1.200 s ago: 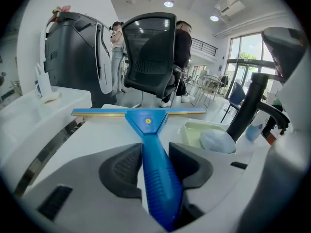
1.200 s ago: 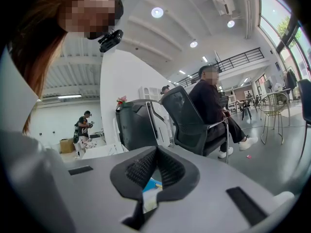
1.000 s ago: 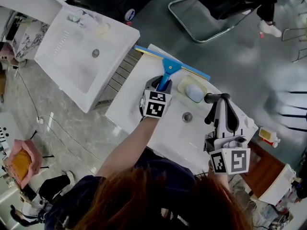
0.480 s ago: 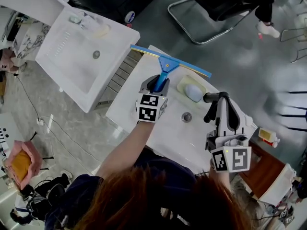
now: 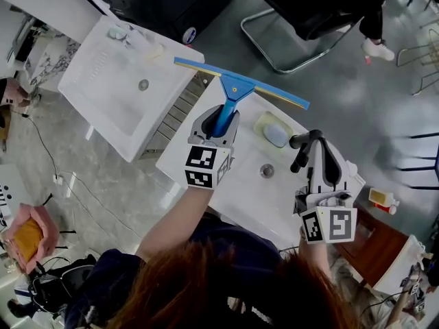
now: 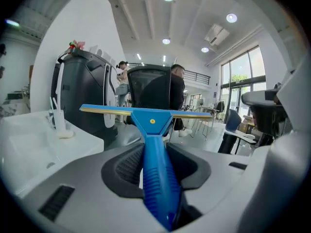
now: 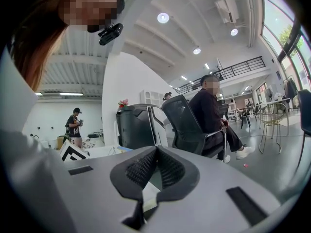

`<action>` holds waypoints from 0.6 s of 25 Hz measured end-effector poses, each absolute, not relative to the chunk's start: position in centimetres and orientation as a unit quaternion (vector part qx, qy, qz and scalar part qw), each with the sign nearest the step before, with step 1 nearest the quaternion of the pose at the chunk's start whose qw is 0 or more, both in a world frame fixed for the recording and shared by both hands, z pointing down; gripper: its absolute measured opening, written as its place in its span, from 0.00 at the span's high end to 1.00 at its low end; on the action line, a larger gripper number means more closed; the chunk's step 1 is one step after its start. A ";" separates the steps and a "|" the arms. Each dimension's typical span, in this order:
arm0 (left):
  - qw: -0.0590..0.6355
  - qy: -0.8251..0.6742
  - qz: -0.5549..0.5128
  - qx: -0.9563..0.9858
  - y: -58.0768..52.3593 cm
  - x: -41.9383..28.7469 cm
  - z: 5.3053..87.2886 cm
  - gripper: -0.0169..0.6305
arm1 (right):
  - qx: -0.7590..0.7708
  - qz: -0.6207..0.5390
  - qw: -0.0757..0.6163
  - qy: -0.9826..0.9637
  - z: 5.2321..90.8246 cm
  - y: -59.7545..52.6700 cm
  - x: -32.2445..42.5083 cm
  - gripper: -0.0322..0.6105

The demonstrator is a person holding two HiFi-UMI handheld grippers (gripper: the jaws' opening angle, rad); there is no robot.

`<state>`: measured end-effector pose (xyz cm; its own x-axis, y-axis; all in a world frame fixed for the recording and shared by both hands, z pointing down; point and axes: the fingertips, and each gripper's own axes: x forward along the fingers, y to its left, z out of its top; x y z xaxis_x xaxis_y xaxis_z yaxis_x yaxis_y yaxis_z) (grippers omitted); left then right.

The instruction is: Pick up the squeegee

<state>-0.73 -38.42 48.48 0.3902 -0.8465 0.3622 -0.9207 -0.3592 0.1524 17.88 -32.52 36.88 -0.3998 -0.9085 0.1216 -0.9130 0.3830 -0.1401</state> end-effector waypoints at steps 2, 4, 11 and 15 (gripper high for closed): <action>0.150 -0.545 0.099 0.819 -37.8 -1.0 46.5 0.73 | 0.550 0.086 0.012 -0.830 36.4 -32.0 18.0 0.93; 0.137 -0.548 0.086 0.821 -37.4 -1.3 44.5 0.73 | 0.554 0.081 0.013 -0.828 36.0 -31.5 18.0 0.93; 0.099 -0.549 0.050 0.829 -35.1 -2.2 38.3 0.73 | 0.564 0.069 0.010 -0.823 34.5 -29.7 17.7 0.93; 0.089 -0.543 0.029 0.834 -33.9 -2.4 35.5 0.73 | 0.567 0.061 0.007 -0.822 33.5 -29.2 17.5 0.93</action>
<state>-2.43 -33.86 35.45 0.4081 -0.9013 0.1452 -0.9116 -0.3937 0.1181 17.52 -29.15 33.46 -0.3578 -0.9303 0.0812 -0.9320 0.3504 -0.0929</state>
